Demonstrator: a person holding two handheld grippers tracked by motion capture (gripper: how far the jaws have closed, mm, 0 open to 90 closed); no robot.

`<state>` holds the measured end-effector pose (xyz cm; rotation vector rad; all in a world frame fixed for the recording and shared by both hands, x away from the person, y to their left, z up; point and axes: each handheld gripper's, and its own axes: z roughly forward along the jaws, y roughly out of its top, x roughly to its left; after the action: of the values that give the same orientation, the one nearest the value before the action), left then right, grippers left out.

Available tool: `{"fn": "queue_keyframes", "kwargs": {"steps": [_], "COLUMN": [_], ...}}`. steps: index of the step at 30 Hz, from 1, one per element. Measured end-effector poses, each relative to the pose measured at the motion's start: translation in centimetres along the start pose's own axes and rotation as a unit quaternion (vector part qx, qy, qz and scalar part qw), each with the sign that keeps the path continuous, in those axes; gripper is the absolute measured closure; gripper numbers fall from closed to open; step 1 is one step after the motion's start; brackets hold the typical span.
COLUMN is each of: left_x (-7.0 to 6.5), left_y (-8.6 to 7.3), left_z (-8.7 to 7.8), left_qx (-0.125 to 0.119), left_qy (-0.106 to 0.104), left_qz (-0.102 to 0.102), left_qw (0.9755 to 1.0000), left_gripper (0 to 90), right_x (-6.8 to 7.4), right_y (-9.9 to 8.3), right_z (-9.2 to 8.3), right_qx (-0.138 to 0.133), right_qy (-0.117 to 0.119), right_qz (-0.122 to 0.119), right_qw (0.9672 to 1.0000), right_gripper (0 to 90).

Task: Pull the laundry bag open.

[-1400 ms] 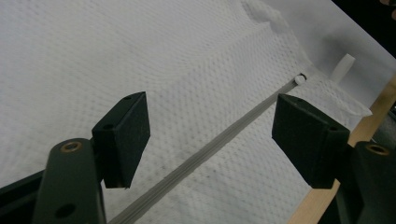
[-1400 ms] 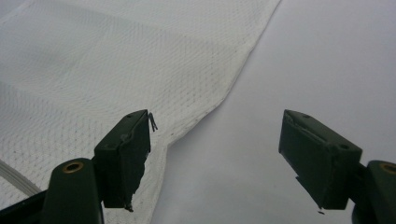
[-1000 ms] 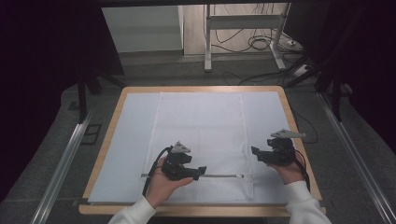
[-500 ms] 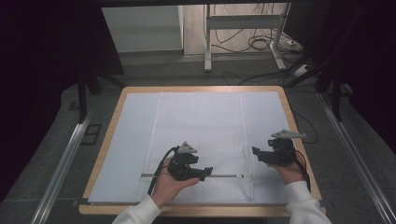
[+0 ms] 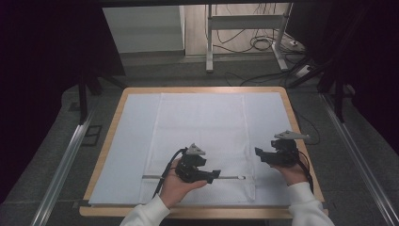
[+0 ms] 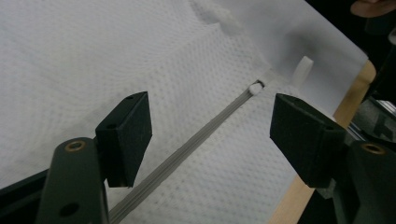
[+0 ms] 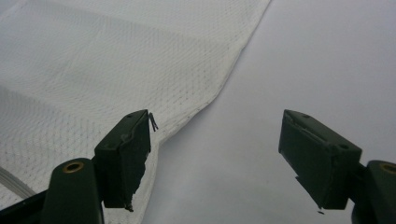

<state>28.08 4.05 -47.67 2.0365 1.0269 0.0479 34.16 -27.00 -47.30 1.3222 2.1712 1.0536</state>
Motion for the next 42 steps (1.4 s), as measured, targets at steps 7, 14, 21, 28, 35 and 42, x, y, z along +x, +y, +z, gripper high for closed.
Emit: {"fn": "queue_keyframes", "kwargs": {"steps": [7,14,21,28,35,42], "left_x": [-0.7,-1.4,-2.0,-2.4,-2.7,-3.1], "left_y": [0.6,1.1,1.3,1.4,1.4,1.5], "left_z": [1.1,2.1,3.4,4.2,5.0,5.6], "left_qx": [0.006,0.012,0.025,0.029,0.035,0.043], "left_qy": [-0.010,-0.020,-0.035,-0.038,-0.039,-0.043], "left_qz": [0.004,0.009,0.001,0.003,0.003,0.000], "left_qw": [0.9999,0.9997,0.9991,0.9988,0.9986,0.9981], "left_gripper": [30.5,35.2,35.8,35.8,36.5,37.0], "right_x": [-0.1,-0.2,-0.3,-0.3,-0.4,-0.4], "right_y": [-0.1,-0.1,-0.1,-0.1,-0.2,-0.1], "right_z": [0.0,0.0,-0.1,-0.1,-0.1,-0.2], "right_qx": [0.001,0.000,0.001,0.001,0.001,-0.003], "right_qy": [-0.002,-0.003,-0.005,-0.007,-0.006,-0.009], "right_qz": [0.001,0.002,0.002,0.002,0.001,0.004], "right_qw": [1.0000,1.0000,1.0000,1.0000,1.0000,0.9999], "right_gripper": [25.0,24.9,25.0,25.0,24.9,24.9]}}
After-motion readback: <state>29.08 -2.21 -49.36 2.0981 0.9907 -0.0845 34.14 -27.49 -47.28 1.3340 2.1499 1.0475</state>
